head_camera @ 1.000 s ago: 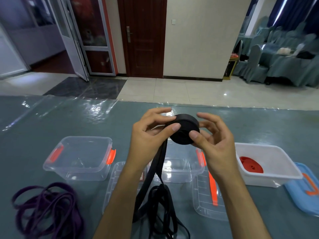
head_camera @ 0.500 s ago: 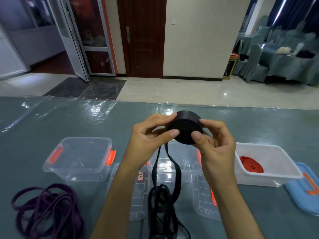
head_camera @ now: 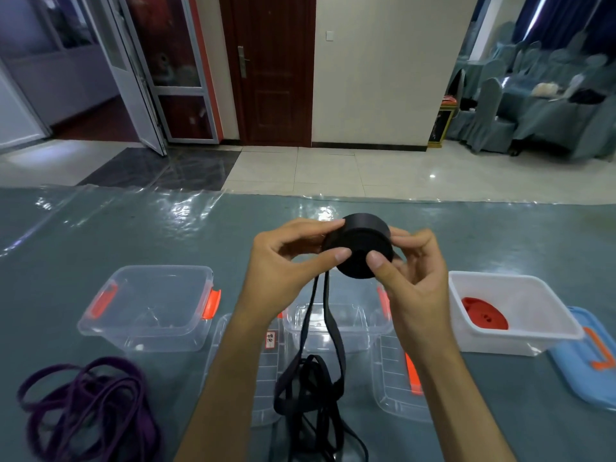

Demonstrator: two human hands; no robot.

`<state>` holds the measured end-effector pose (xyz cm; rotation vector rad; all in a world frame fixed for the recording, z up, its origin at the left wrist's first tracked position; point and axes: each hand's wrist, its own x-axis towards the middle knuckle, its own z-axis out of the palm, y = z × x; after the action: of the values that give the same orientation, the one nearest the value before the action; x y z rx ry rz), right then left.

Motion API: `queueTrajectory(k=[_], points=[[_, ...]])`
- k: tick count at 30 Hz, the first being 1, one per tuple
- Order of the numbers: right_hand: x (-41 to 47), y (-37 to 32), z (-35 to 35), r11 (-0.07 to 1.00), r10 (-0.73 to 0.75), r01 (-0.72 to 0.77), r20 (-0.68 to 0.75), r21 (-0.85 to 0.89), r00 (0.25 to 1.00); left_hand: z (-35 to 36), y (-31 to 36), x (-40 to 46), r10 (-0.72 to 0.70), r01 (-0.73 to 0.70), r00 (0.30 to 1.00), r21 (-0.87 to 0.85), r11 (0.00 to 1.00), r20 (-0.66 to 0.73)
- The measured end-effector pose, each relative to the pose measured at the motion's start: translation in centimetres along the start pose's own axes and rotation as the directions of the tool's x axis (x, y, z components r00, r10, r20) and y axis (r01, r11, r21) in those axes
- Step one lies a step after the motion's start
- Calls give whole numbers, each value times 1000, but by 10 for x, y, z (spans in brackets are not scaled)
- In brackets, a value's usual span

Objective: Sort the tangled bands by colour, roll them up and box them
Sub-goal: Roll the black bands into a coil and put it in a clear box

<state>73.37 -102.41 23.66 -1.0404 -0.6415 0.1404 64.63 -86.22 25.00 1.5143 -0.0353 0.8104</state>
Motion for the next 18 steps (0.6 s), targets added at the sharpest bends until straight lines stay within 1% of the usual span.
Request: queueTrajectory(k=[2, 4, 7, 10, 12, 13, 15, 17, 18], points=[[3, -2, -3, 1000, -4, 5, 28, -22, 1000, 0, 0, -2, 11, -11, 999, 3, 1000, -40], [4, -3, -5, 1000, -6, 7, 37, -21, 999, 2, 0, -4, -4, 1, 997, -41, 999, -78], [1, -1, 1, 999, -37, 37, 12, 8, 999, 7, -3, -2, -41, 36, 999, -134, 990, -30], [0, 3, 3, 996, -10, 10, 1, 93, 1000, 6, -4, 2, -12, 15, 1000, -116, 993, 27], [2, 2, -1, 996, 3, -4, 16, 86, 1000, 3, -5, 3, 9, -5, 999, -75, 997, 43], [4, 1, -5, 998, 10, -11, 28, 63, 1000, 1, -6, 3, 22, -20, 999, -57, 998, 34], [7, -2, -9, 999, 34, -34, 33, -9, 999, 2, -9, 2, 27, -29, 999, -63, 998, -41], [8, -5, -11, 998, 37, -35, 22, -56, 999, 7, -13, 1, 11, -23, 995, -111, 994, -104], [8, -6, -10, 997, 18, -17, 12, -71, 1000, 10, -15, 0, -15, -1, 994, -148, 989, -107]])
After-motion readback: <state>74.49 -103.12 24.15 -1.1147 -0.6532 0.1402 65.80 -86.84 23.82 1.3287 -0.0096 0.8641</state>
